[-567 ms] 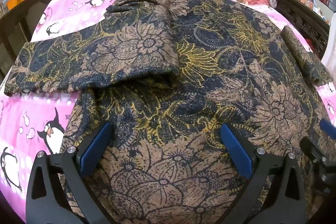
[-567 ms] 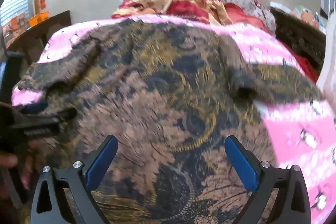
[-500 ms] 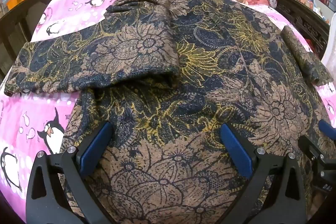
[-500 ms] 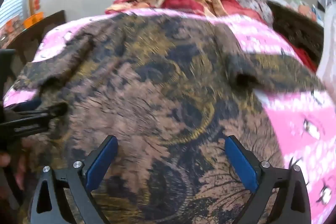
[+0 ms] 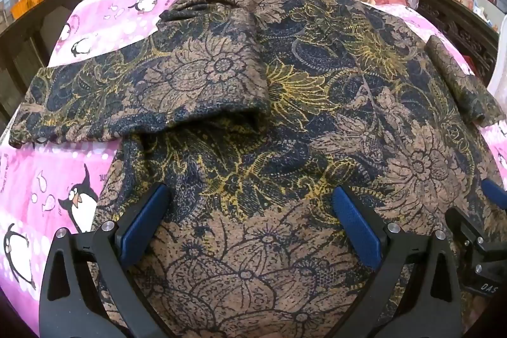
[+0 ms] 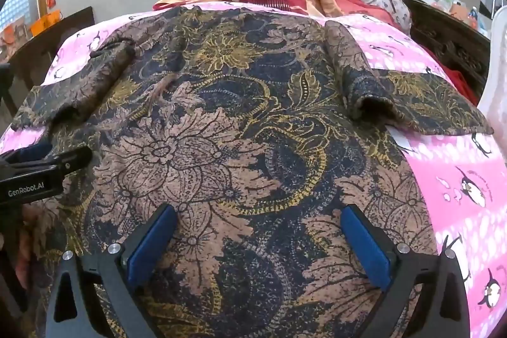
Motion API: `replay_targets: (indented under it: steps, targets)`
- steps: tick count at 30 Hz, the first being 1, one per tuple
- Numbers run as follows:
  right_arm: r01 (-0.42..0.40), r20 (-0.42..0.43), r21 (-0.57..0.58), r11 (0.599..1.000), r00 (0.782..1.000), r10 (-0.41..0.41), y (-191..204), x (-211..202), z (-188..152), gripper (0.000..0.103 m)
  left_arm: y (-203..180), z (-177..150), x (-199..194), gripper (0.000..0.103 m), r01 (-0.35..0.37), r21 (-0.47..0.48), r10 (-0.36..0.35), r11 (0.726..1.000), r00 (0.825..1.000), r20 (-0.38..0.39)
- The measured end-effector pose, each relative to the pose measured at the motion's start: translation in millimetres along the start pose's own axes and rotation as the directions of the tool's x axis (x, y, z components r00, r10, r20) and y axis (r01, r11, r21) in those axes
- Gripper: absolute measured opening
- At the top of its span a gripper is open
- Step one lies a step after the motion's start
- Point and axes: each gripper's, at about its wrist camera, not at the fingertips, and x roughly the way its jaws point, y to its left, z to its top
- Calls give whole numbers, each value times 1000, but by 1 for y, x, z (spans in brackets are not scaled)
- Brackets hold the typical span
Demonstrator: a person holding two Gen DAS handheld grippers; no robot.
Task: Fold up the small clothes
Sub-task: 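Position both grippers open over the patterned garment's body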
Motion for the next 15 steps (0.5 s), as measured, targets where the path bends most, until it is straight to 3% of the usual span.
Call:
replay_targets:
  steps: [15]
  targets:
    - [0,-2,2,1000,1000,0,-1,2,0,103,-3,4,1,103,-6,2,6,1000,1000,-2]
